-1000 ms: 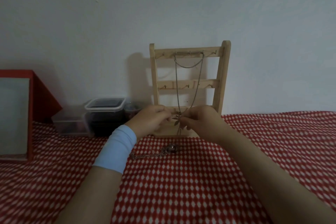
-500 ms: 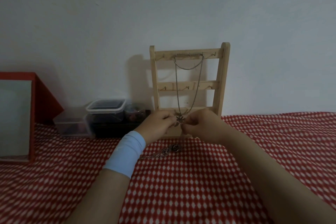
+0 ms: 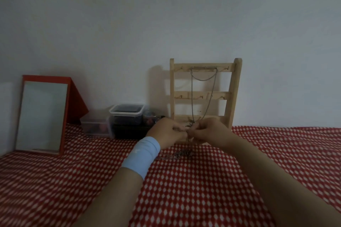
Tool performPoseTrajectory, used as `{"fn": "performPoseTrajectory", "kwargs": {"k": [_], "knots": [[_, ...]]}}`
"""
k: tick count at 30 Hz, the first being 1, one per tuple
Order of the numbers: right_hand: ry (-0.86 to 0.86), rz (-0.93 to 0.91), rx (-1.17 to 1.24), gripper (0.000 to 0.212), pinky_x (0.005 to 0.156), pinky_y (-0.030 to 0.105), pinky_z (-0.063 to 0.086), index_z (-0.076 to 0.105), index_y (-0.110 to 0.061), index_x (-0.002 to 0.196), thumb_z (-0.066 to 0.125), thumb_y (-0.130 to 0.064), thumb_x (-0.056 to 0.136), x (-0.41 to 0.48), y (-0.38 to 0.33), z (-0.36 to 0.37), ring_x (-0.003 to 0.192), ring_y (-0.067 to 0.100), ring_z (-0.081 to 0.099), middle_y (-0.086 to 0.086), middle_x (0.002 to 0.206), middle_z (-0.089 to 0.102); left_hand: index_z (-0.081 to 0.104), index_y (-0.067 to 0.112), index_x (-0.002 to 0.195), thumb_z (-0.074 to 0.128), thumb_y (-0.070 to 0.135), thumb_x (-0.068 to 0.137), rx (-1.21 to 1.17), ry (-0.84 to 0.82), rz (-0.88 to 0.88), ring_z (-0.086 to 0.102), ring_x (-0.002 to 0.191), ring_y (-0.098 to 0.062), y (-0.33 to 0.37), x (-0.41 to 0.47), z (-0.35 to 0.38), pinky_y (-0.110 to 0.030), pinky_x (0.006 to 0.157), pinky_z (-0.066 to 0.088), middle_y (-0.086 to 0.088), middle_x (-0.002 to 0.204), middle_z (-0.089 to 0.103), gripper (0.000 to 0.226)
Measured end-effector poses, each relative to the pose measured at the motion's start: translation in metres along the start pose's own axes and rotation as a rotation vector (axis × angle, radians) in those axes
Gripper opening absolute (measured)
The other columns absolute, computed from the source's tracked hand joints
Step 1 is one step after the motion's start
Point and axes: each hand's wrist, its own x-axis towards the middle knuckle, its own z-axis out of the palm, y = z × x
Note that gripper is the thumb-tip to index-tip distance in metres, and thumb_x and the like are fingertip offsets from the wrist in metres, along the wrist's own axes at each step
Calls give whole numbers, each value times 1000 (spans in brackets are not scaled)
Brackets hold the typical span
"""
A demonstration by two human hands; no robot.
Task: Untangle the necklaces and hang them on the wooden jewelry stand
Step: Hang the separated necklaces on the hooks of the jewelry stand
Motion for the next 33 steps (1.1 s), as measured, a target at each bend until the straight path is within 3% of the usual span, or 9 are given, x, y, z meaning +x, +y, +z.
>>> {"fn": "performPoseTrajectory", "kwargs": {"k": [6,10,13,17,20,23,25,29,33], "knots": [[-6,22,-78,21,62,18,57,76,-9,91,67,-27,97,-9,-18,5,65,6,64,11,91,75,67,25,68,57,27,88,-87,84,-71,62,84,-14,-1,-14,-3,-32,82,51,5,80,66,23],[-193,45,-168,22,67,19,58,76,-19,111,57,-24,102,-17,-31,11,85,7,68,-5,100,71,68,20,72,55,31,87,40,99,-67,63,80,-15,-6,-27,-12,-38,82,54,3,78,67,23],[-100,11,-202,21,70,18,49,77,-25,102,55,-25,103,-16,-38,15,95,7,65,-4,107,73,68,26,77,55,32,87,91,111,-74,63,80,-11,-15,-33,-20,-39,84,54,8,82,68,18],[41,108,186,23,74,29,48,61,-10,81,52,-16,101,-15,-44,19,70,16,53,3,77,55,74,24,97,56,32,94,41,70,-39,63,92,-9,-27,-43,-34,-32,91,50,8,100,70,20],[97,82,478,27,90,43,49,50,-10,74,42,-12,99,-14,-42,22,79,24,63,6,71,52,73,19,102,52,26,98,-60,39,9,62,94,-8,-28,-53,-44,-25,87,46,8,100,68,22],[8,93,616,30,90,48,53,50,-13,74,41,-18,103,-12,-42,26,78,29,65,4,64,49,69,17,88,47,22,101,-187,-60,-56,51,53,1,-31,-62,-53,-19,54,39,11,63,56,26],[-53,117,576,28,71,43,57,51,-13,80,43,-23,105,-8,-45,32,62,23,56,3,64,47,66,14,87,44,21,102,-262,-154,-100,40,41,-6,-36,-69,-59,-21,42,32,6,54,48,28],[-153,97,367,13,48,28,28,52,-13,95,48,-21,105,-4,-56,41,51,12,35,-1,67,44,70,17,88,49,26,99,-145,-217,-143,49,47,-14,-45,-77,-72,-23,46,42,0,63,58,25],[-573,121,57,19,53,27,43,68,-21,93,53,-24,104,-8,-73,44,63,14,54,1,80,61,74,14,90,60,28,93,-22,-314,-232,60,60,-16,-53,-84,-77,-29,60,58,-7,73,64,20]]}}
